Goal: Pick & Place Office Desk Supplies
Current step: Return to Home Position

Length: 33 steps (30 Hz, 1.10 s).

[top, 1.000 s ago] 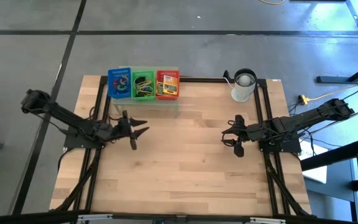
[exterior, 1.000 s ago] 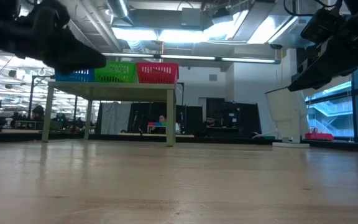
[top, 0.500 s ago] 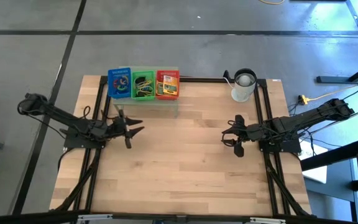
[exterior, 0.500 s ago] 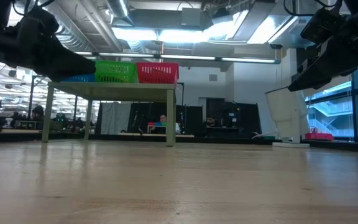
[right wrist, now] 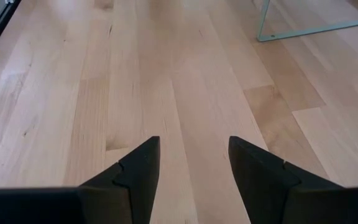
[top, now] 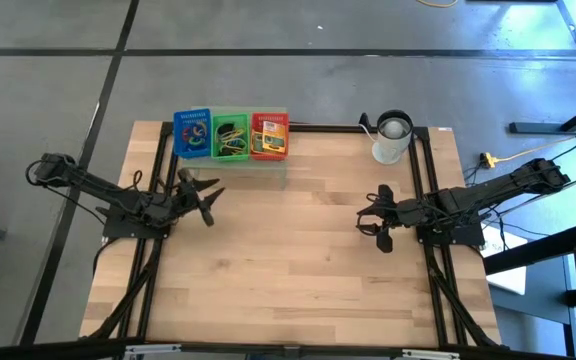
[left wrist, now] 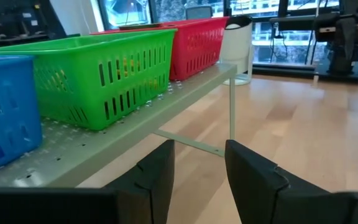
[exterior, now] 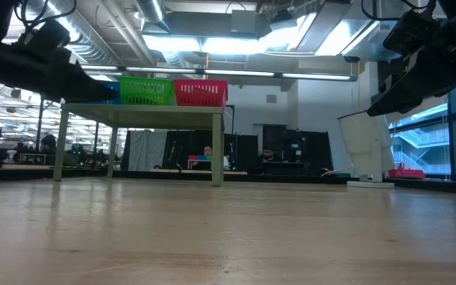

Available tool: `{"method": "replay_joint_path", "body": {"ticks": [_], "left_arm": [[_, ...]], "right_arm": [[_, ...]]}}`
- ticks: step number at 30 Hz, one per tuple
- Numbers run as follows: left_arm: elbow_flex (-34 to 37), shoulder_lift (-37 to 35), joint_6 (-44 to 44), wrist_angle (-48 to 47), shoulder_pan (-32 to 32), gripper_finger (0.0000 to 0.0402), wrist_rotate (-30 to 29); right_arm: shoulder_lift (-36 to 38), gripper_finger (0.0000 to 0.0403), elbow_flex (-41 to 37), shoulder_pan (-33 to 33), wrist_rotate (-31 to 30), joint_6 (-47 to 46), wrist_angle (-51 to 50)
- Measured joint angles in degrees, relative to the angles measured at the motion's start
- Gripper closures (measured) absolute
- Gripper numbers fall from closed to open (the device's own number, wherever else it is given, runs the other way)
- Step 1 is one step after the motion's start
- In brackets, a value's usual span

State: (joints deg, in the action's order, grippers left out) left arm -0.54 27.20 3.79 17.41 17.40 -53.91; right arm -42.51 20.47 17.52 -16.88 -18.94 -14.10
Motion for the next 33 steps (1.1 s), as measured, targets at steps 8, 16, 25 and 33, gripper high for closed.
{"method": "replay_joint_path", "body": {"ticks": [8, 16, 25, 33], "left_arm": [[0.0, 0.0, -0.1, 0.0, 0.1, 0.0266, 0.5], [0.0, 0.0, -0.1, 0.0, 0.1, 0.0267, 0.6], [0.0, 0.0, -0.1, 0.0, 0.1, 0.0266, 0.7], [0.0, 0.0, -0.1, -0.1, 0.1, 0.0265, 0.7]], "right_arm": [[0.0, 0.0211, 0.0, 0.0, 0.0, 0.0, 0.0], [0.0, 0.0211, 0.0, 0.0, 0.0, 0.0, 0.0], [0.8, 0.0211, 0.0, 0.0, 0.0, 0.0, -0.1], [7.0, 0.0211, 0.0, 0.0, 0.0, 0.0, 0.0]]}}
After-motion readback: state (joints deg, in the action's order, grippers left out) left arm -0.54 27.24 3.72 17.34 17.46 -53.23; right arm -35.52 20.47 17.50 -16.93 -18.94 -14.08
